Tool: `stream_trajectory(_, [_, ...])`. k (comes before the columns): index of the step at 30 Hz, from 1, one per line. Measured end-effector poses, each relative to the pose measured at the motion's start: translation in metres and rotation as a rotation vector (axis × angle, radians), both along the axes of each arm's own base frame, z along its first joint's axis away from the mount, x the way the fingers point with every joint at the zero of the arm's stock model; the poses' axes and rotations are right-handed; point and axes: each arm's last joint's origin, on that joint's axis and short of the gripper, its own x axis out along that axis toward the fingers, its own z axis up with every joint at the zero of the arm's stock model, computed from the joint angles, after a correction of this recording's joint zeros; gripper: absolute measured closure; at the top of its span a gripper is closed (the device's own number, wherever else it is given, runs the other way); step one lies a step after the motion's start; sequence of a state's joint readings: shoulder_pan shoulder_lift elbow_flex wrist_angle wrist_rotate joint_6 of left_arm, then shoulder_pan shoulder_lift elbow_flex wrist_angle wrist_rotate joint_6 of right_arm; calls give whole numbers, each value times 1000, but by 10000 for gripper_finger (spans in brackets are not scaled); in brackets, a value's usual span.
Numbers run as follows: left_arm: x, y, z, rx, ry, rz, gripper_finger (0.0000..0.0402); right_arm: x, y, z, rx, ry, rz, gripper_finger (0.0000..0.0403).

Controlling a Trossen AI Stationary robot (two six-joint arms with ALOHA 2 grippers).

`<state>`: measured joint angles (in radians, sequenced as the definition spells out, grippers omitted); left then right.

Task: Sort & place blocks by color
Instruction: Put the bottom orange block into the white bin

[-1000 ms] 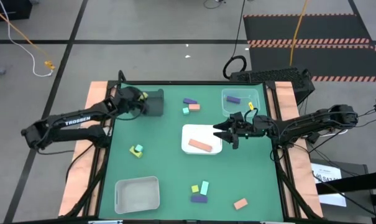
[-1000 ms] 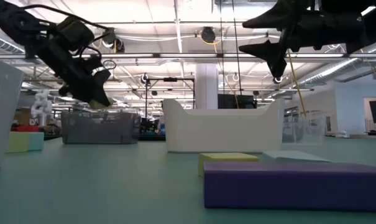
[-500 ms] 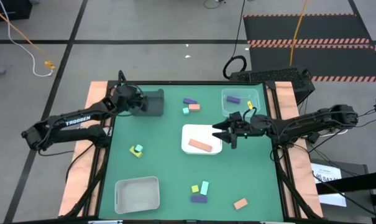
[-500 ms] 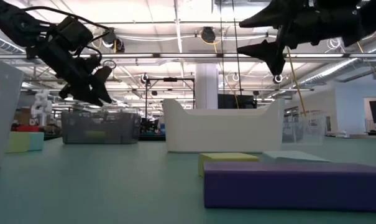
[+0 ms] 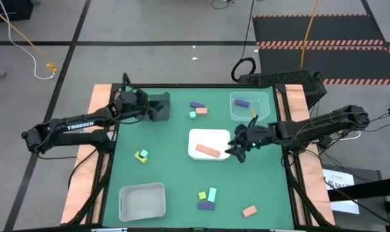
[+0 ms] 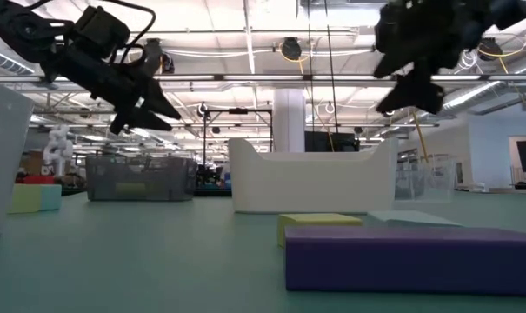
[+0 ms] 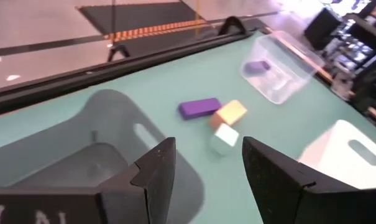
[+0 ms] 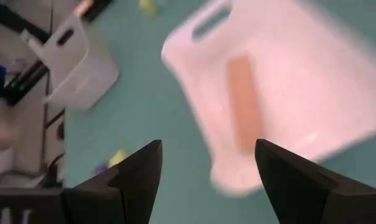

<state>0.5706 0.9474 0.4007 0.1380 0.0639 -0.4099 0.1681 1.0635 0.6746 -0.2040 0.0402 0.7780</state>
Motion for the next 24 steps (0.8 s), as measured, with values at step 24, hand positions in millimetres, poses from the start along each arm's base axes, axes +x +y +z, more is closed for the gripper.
stream_trajectory(24, [18,-28,8,-22,-110,-145,213,-9,130,-42,206,112,344,154])
